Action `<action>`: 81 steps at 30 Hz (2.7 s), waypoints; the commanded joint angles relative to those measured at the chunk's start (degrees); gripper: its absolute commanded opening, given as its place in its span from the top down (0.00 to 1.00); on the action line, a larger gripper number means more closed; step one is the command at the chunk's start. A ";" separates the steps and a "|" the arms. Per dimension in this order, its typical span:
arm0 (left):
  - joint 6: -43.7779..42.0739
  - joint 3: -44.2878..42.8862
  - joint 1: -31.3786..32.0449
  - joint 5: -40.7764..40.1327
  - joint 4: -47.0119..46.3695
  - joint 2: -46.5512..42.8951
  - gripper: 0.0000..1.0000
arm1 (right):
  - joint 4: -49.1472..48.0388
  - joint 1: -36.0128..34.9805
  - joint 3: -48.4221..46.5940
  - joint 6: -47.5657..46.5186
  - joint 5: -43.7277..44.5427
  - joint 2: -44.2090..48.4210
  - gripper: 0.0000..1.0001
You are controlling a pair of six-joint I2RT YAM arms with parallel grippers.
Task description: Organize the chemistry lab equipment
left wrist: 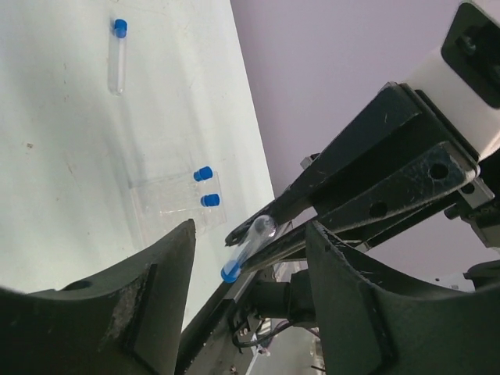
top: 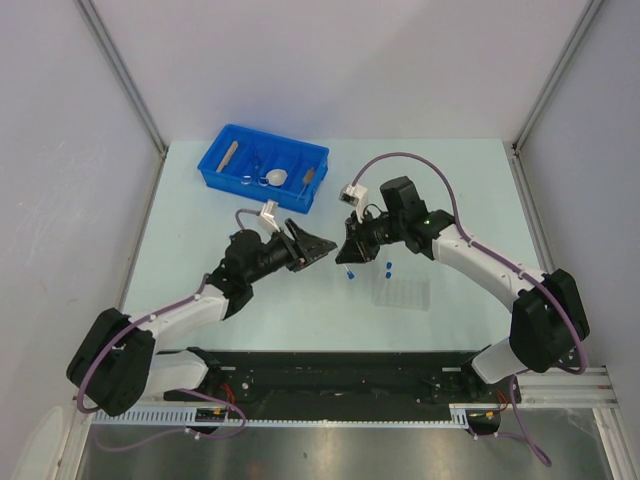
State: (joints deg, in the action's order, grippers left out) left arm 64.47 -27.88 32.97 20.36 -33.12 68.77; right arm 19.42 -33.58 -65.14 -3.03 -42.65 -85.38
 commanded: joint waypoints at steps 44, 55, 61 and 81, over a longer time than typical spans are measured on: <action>2.41 -4.82 7.72 -16.49 11.69 0.58 0.87 | -1.84 -2.28 0.02 -1.01 8.47 0.39 0.77; 16.20 8.44 4.21 -20.18 -5.01 -5.75 0.88 | -2.81 2.21 0.02 -0.23 -6.92 2.59 0.11; 22.80 13.11 2.63 -23.78 -12.40 -6.46 0.88 | -6.57 1.59 0.28 9.50 -1.92 1.19 0.14; 38.27 19.79 1.92 -27.13 -34.19 4.87 0.88 | -11.59 -2.71 1.86 18.05 2.31 -3.65 0.52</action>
State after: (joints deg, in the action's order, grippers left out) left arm 99.24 -8.93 35.38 -5.69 -59.31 71.61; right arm 10.85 -35.55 -63.40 13.58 -40.75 -88.51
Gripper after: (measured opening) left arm 0.174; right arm 0.558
